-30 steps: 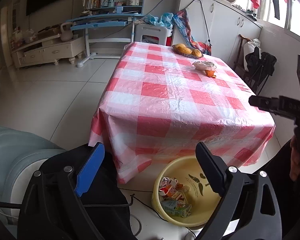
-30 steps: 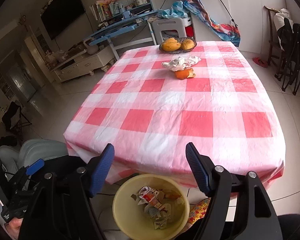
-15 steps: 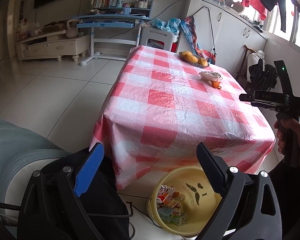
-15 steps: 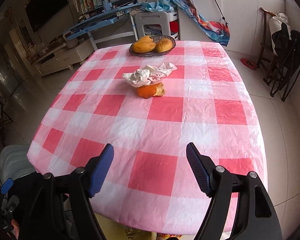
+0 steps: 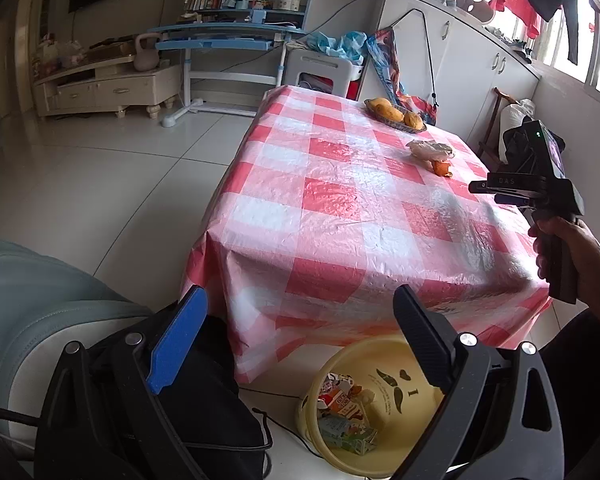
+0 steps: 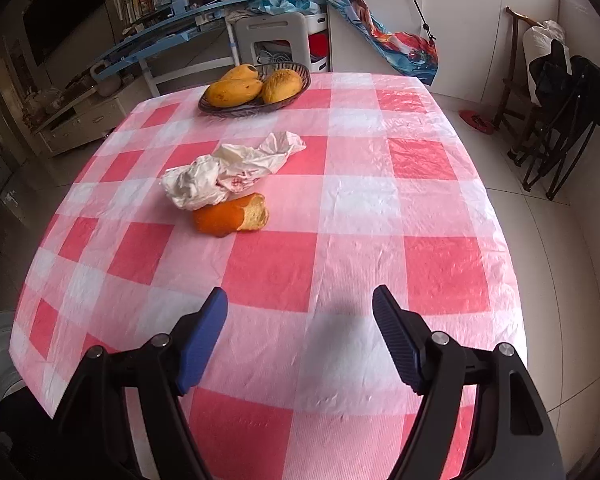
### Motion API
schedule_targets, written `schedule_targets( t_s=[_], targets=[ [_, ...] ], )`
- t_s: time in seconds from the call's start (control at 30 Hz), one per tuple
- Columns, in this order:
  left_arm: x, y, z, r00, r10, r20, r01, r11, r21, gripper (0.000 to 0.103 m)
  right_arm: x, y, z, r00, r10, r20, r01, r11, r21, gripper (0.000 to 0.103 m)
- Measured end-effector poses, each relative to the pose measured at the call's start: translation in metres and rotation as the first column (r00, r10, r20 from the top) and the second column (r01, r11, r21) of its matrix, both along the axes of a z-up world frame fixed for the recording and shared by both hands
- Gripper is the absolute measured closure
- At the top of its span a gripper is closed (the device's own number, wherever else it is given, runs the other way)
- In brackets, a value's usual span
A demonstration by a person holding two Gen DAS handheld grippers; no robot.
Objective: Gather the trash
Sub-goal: 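Move both open tools toward the remaining tissue and orange piece on the table, then lower both open tools over the table near the tissue and orange peel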
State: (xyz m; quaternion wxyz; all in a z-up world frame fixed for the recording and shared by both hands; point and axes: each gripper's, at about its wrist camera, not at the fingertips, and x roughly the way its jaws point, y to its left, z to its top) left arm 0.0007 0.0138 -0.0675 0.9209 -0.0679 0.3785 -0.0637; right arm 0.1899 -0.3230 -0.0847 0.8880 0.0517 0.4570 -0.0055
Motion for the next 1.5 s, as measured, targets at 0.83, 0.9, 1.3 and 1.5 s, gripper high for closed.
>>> schedule_targets(
  t_s=[0.83,0.9,1.3,1.5],
  targets=[
    [0.004,0.0,0.006,0.998,-0.016,-0.054,0.015,1.0,-0.027,0.012,0.043,0.002,-0.016,0.999,0.017,-0.027,-0.019,0.994,-0.106,0.008],
    [0.0,0.004,0.029,1.0,-0.011,-0.03,0.009,0.999,-0.042,0.012,0.043,0.002,-0.016,0.999,0.016,-0.027,-0.019,0.994,-0.107,0.008],
    [-0.028,0.033,0.106,0.993,0.034,0.109,-0.024,0.996,-0.088,0.007,0.044,0.003,-0.017,0.999,0.016,-0.027,-0.019,0.994,-0.104,0.007],
    [-0.02,0.022,0.102,0.986,0.077,0.145,-0.075,0.997,-0.024,0.007,0.044,0.003,-0.017,0.999,0.017,-0.027,-0.02,0.994,-0.104,0.007]
  ],
)
